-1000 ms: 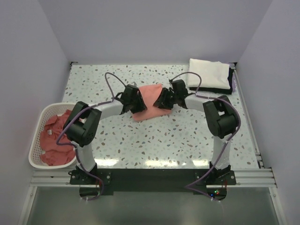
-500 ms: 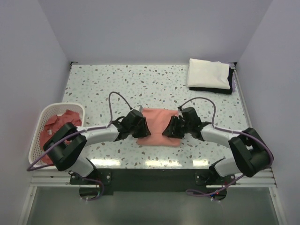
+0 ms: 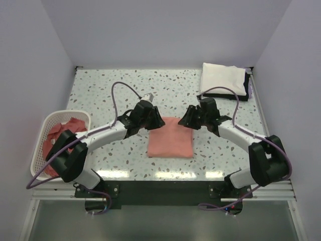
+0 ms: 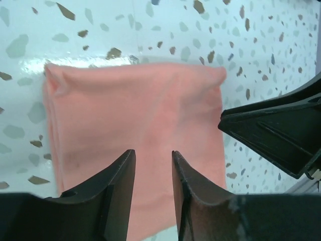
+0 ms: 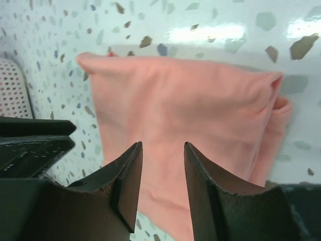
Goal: Fold and stack the t-shirts
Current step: Fold the tshirt
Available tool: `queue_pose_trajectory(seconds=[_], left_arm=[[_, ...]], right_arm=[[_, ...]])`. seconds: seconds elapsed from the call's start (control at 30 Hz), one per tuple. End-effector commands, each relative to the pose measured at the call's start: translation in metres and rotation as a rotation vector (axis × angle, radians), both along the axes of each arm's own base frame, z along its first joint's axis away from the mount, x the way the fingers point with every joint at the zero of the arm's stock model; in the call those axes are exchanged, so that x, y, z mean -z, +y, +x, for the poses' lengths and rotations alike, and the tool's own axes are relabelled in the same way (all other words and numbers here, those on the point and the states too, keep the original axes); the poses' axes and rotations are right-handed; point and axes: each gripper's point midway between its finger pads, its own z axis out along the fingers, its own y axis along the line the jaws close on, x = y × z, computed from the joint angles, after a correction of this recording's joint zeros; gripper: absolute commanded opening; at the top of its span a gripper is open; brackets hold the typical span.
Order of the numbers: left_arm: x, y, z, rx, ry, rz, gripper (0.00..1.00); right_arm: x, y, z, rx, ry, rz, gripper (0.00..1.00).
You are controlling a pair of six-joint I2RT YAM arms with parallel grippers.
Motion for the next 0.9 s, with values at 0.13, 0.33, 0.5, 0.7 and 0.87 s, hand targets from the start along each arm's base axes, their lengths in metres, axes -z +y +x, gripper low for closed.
queue_pose_trajectory(seconds=[0.13,0.33,0.5,0.7,0.87], left_arm=[[0.013,0.009,0.055,-0.031,-0.026,-0.001,0.36],[0.051,0.026,0.101,-0.116,0.026,0.002,0.34],[0.075,0.035,0.111,-0.147,0.091,-0.022,0.33],[0.057,0.034,0.115,-0.133,0.069,-0.025,0.32],[0.008,0.037,0.122,-0.114,-0.020,-0.013,0.34]], right_arm=[[0.022,0.002,0.042,-0.037,-0.016,0.004,0.41],[0.049,-0.017,0.070,0.050,0.074,0.059,0.38],[0.068,-0.025,0.073,0.068,0.154,0.089,0.36],[0.047,-0.026,0.072,0.057,0.125,0.116,0.36],[0.005,-0.033,0.065,0.073,0.047,0.110,0.38]])
